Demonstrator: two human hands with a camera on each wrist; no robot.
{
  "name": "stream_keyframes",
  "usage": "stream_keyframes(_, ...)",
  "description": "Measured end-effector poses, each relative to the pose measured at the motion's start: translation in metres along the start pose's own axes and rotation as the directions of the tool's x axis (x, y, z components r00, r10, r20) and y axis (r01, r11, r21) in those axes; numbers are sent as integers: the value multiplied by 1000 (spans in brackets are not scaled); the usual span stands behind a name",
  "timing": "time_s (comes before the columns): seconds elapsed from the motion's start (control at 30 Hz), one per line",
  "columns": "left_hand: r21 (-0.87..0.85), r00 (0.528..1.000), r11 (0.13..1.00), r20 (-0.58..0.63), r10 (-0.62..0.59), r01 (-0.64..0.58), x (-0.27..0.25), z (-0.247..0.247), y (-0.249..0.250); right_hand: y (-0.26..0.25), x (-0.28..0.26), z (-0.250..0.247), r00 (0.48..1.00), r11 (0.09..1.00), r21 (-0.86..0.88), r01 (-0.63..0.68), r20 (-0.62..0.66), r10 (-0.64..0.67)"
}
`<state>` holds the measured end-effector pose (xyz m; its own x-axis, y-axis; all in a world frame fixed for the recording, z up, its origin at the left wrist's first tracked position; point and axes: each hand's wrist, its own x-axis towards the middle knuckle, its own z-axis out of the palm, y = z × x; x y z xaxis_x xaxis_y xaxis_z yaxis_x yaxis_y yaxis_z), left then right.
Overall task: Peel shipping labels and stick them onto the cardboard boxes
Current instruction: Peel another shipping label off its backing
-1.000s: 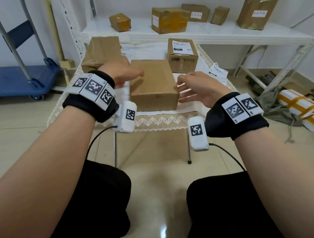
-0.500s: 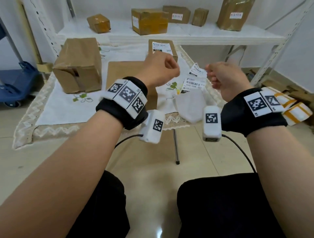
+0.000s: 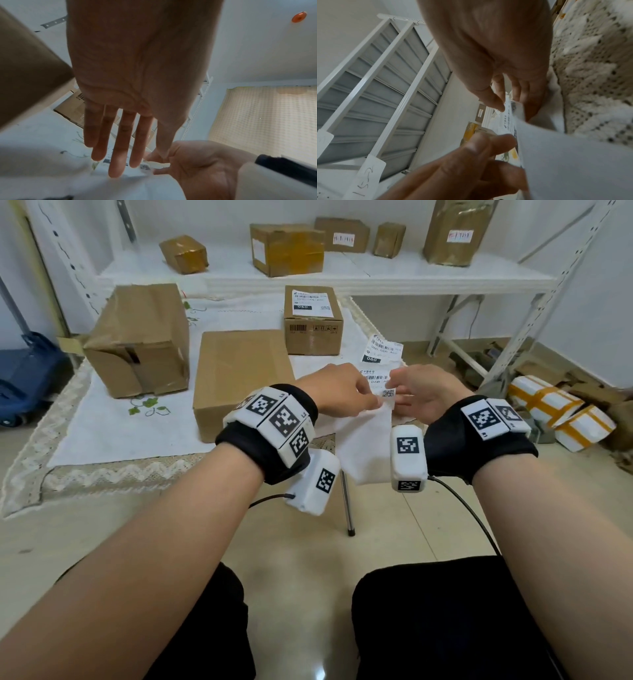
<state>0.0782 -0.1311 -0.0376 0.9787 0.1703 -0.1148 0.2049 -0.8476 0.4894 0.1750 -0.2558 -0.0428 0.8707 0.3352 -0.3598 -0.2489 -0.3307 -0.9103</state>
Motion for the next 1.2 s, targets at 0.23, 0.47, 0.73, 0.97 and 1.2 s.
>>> stream_keyframes(0.23, -27, 999, 999, -35, 26, -26, -3, 0, -6, 1, 8, -1, 999, 998, 51, 24, -47, -22)
stream_keyframes(0.47, -53, 958, 996, -282, 48, -65, -4, 1, -8, 0, 4, -4, 996, 999, -34, 23, 83, -21)
stream_keyframes(0.73, -24, 932, 996, -355, 77, -92, 0, 2, -7, -3, -2, -1, 961, 981, -153, 121, 267, -77)
stream_keyframes(0.97, -102, 885, 994, -466, -14, -38, 5, 2, -12, 3, -1, 4, 931, 949, -225, 219, 338, -134)
stream_keyframes(1.2, -221, 876, 975, -471, -100, -7, 7, -2, -18, 1, -6, 6, 915, 941, -228, 250, 373, -153)
